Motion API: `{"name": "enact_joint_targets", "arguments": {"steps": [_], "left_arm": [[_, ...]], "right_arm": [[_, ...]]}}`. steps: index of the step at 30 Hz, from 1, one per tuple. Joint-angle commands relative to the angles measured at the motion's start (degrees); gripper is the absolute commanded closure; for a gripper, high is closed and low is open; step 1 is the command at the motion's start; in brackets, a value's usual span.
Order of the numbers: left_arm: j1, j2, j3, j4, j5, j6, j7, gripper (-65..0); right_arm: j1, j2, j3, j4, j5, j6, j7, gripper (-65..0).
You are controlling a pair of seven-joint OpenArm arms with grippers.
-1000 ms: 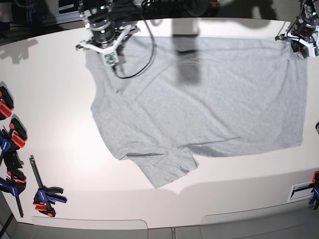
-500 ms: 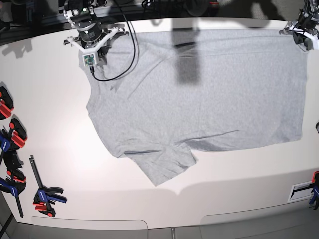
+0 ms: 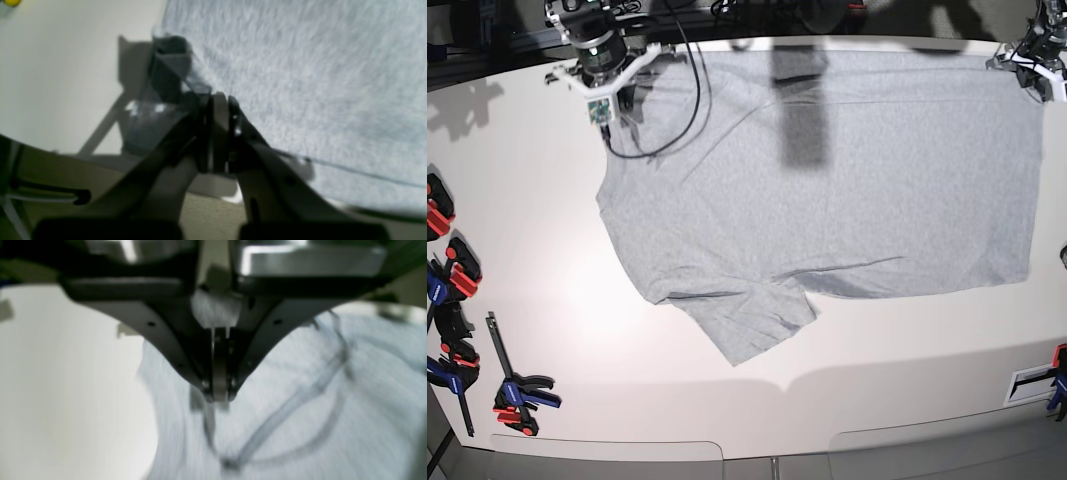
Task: Fold the T-shirt properly
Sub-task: 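Pull the shirt with both grippers to straighten it flat, then move the right gripper down to the sleeve and hem side and grasp it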
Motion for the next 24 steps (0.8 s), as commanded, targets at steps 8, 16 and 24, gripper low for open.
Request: {"name": "enact_joint_targets", "arguments": {"steps": [8, 16, 24], "left_arm": [[0.4, -1.3, -7.8, 12.3, -0.3, 0.4, -4.0, -15.8], [0.2, -1.1, -9.5, 15.2, -1.9, 0.4, -7.8, -15.8], [0.2, 1.7, -9.5, 15.2, -2.1, 0.4, -7.6, -15.8]], "right_arm": [[2.3, 0.2, 0.2, 5.3, -0.6, 0.1, 8.7, 0.0], [11.4, -0.1, 0.2, 5.2, -6.2, 0.2, 8.7, 0.0], [20.0, 0.1, 0.2, 0.7, -6.3, 0.1, 9.5, -20.2]]}}
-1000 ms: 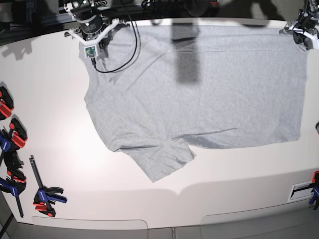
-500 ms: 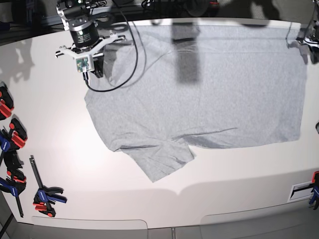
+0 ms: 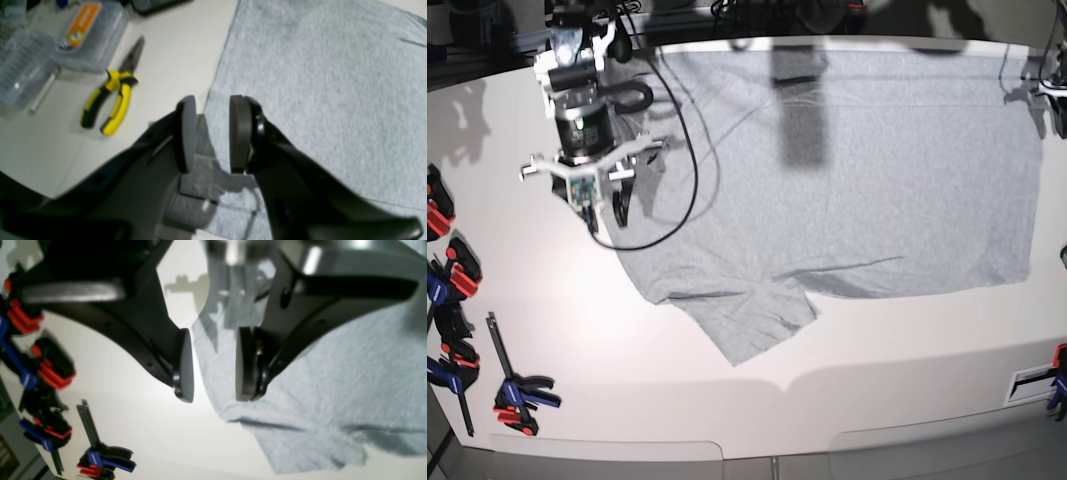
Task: Fold the T-shirt properly
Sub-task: 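Move the right gripper down to the sleeve and hem side and grasp it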
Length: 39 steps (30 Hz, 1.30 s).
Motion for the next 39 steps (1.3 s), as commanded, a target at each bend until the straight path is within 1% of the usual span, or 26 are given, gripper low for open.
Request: {"name": "enact_joint_targets", "arguments": {"steps": [1, 3, 5, 7, 8, 10, 12, 14, 17, 19, 21, 24, 27, 29, 31, 34, 36, 39], "left_arm": [[0.3, -0.8, -0.7, 0.9, -0.5, 0.2, -1.5, -15.8], [0.3, 0.0, -0.7, 0.9, -0.3, 0.2, -1.5, -15.8], [0.3, 0.4, -0.7, 0.9, 0.0, 0.2, -1.0, -15.8], [0.3, 0.5, -0.7, 0.9, 1.0, 0.2, -0.7, -15.8], [0.3, 0.5, -0.7, 0.9, 1.4, 0.2, -0.3, -15.8], [0.3, 0.5, -0.7, 0.9, 1.7, 0.2, 0.3, -16.7], [0.3, 0.5, -0.7, 0.9, 1.7, 0.2, 1.1, -17.3], [0.3, 0.5, -0.7, 0.9, 1.7, 0.2, 1.4, -17.3], [0.3, 0.6, -0.7, 0.9, 1.7, 0.2, 1.4, -17.3], [0.3, 0.9, -0.7, 0.9, 1.7, 0.2, 1.3, -17.3], [0.3, 1.1, -0.7, 0.9, 1.7, 0.2, 1.3, -17.3], [0.3, 1.3, -0.7, 0.8, 1.7, 0.2, 1.3, -17.3], [0.2, 1.7, -0.7, 0.8, 1.7, 0.2, 1.2, -17.3], [0.3, 2.0, -0.7, 0.8, 1.7, 0.2, 1.3, -17.3], [0.2, 2.3, -0.7, 0.8, 1.7, 0.2, 1.2, -17.3], [0.2, 2.6, -0.7, 0.8, 1.6, 0.2, 0.5, -17.3], [0.1, 2.7, -0.7, 0.8, 1.6, 0.2, 0.2, -17.3], [0.0, 2.7, -0.7, 0.8, 1.6, 0.2, -0.1, -17.3]], "right_arm": [[1.8, 0.4, 0.2, -1.2, -0.1, -0.2, 1.3, -20.2], [5.4, 1.0, 0.2, -6.7, 0.0, -0.1, 1.3, -20.2], [9.4, 2.0, 0.2, -13.3, 0.2, 1.9, 1.3, -20.8], [13.9, 3.0, 0.2, -20.6, 0.8, 4.2, 1.3, -24.6], [16.3, 3.5, 0.2, -24.3, 2.1, 5.1, 1.3, -26.8], [21.2, 4.9, 0.2, -31.4, 5.3, 6.4, 1.2, -28.8], [26.3, 6.0, 0.2, -38.1, 8.5, 8.0, 1.1, -29.1], [31.6, 6.6, 0.2, -44.3, 11.3, 10.3, -0.4, -29.1], [39.7, 6.7, 0.2, -54.1, 15.2, 14.2, -3.9, -29.1], [44.9, 6.7, 0.2, -61.3, 17.0, 16.4, -4.2, -29.1], [49.9, 6.7, 0.2, -69.2, 17.1, 17.2, -4.1, -29.1], [56.0, 6.7, 0.2, -81.4, 16.9, 17.4, -2.7, -29.1], [59.3, 6.7, 0.2, -90.2, 15.8, 17.3, -0.2, -29.1], [59.8, 6.7, 0.2, -93.4, 14.9, 17.2, 1.1, -29.1], [59.6, 6.5, 0.2, -94.4, 15.2, 17.3, 0.5, -29.1], [59.1, 5.6, 0.2, -94.4, 15.2, 19.0, -2.5, -29.1], [58.8, 4.6, 0.2, -94.4, 15.2, 20.0, -3.1, -29.0], [58.1, 3.1, 0.2, -94.4, 15.4, 20.6, -3.3, -29.0]]}}
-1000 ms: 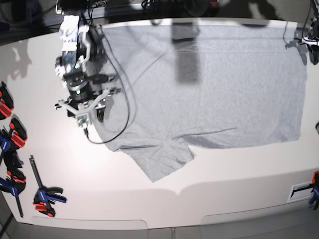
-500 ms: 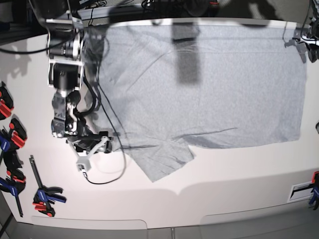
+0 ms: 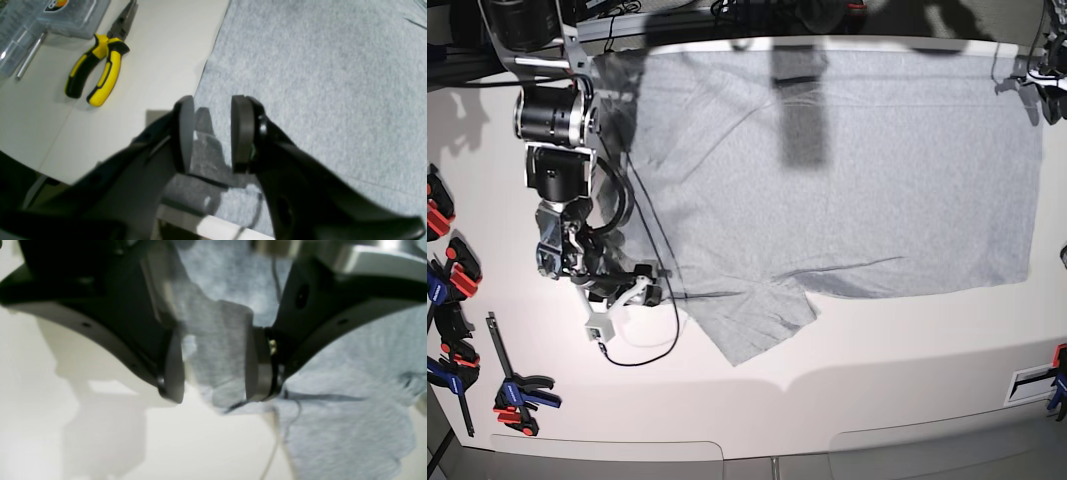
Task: Fold the T-shirt properly
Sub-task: 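Move the right gripper down to the sleeve and hem side and grasp it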
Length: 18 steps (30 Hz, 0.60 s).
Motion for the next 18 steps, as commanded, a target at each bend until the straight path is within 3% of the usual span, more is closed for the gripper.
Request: {"name": "enact_joint_targets", "arguments": {"steps": [1, 5, 8, 9, 18], "left_arm": [[0.2, -1.0, -0.6, 0.8, -0.5, 0.2, -1.6, -17.3], [0.2, -1.0, -0.6, 0.8, -0.5, 0.2, -1.6, -17.3], [0.2, -1.0, -0.6, 0.8, -0.5, 0.2, -1.6, -17.3], [0.2, -1.0, -0.6, 0.8, -0.5, 0.2, -1.7, -17.3], [-4.4, -1.5, -0.6, -0.4, -0.5, 0.2, -2.8, -17.2]], "right_arm": [[0.0, -0.6, -0.1, -0.1, -1.3, 0.5, -3.6, -28.9], [-0.7, -1.6, -0.2, -0.1, -1.3, 0.5, -3.8, -23.0], [-1.0, -1.4, -0.1, -0.1, -1.3, 0.4, -2.6, -2.3], [-1.1, -1.2, -0.1, -0.1, -1.3, 0.4, -2.2, 0.0], [-2.8, -1.3, -0.1, -0.1, -1.4, 0.4, 0.7, 0.0]]}}
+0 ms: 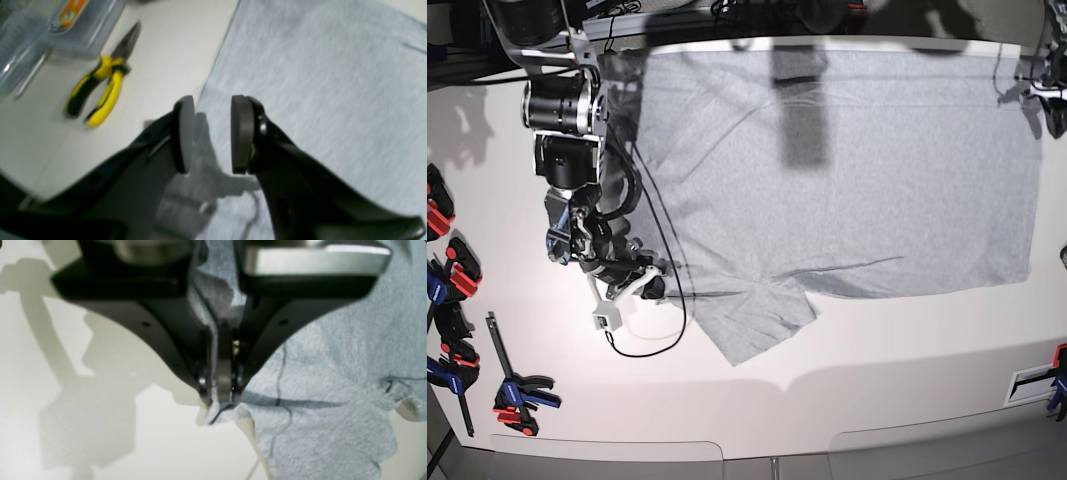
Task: Fold the T-shirt properly
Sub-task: 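Move the right gripper down to the sleeve and hem side and grasp it, then move the left gripper down to the hem corner and grasp it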
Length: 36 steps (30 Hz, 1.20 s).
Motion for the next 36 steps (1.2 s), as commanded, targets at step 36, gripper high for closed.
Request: {"name": "enact_joint_targets", "arguments": {"steps": [36], "left_arm": [[-59.6, -19.8, 23.1, -82.0, -7.5, -5.0, -11.1, -15.9]], "right_arm": [[-0.2, -0.1, -0.2, -0.3, -3.0, -0.3, -3.5, 0.0]]}}
